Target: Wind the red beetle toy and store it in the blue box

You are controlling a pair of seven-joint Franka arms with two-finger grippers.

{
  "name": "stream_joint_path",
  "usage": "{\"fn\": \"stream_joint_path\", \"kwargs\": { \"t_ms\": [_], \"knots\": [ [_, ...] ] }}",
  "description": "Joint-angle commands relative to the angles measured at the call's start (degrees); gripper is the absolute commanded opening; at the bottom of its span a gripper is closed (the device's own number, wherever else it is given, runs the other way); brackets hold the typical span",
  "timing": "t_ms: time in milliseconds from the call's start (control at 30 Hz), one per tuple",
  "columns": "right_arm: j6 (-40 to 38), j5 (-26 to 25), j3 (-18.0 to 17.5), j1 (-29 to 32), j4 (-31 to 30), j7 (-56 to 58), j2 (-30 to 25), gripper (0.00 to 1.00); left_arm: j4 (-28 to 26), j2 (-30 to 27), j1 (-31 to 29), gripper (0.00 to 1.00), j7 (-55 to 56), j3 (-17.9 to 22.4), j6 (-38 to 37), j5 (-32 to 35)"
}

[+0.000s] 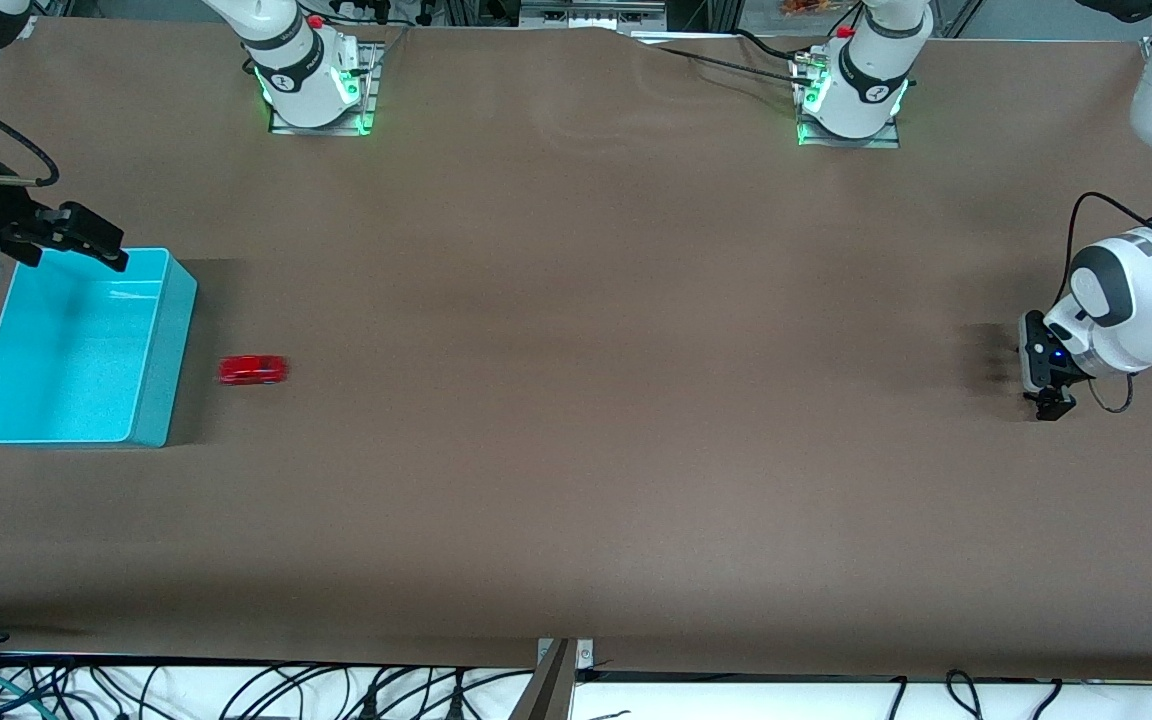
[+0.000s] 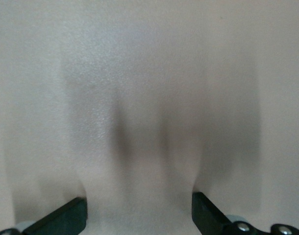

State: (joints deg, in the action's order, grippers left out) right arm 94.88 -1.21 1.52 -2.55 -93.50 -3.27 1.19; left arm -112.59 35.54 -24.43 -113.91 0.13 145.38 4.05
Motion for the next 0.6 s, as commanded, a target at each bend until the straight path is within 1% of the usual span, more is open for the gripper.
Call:
{"fn": "stream_joint_path", "kwargs": {
  "t_ms": [0, 134, 234, 401, 567],
  "knots": [
    [-1.1, 0.0, -0.1, -1.2, 1.2, 0.7, 0.9, 1.00, 0.1, -2.4, 0.0, 1.00, -1.0, 0.0, -0.1, 0.2],
    [0.0, -0.6, -0.1, -1.7, 1.4, 0.8, 1.6, 1.00, -0.3, -6.0, 0.4, 1.00, -0.2, -0.3, -0.9, 0.2],
    [0.6, -0.7, 0.0, -1.6, 1.5, 0.9, 2.9, 1.00, -0.3, -8.6, 1.2, 1.00, 1.8, -0.3, -3.8, 0.2],
    [0.7, -0.8, 0.2, -1.1, 1.5, 1.8, 4.6, 1.00, -0.5, -14.3, 2.3, 1.00, 9.9, -0.3, -9.9, 0.2],
    [1.7, -0.9, 0.3, -0.8, 1.5, 5.7, 6.4, 1.00, -0.6, -20.3, 4.5, 1.00, 19.2, -0.3, -16.9, 0.3]
  ]
}}
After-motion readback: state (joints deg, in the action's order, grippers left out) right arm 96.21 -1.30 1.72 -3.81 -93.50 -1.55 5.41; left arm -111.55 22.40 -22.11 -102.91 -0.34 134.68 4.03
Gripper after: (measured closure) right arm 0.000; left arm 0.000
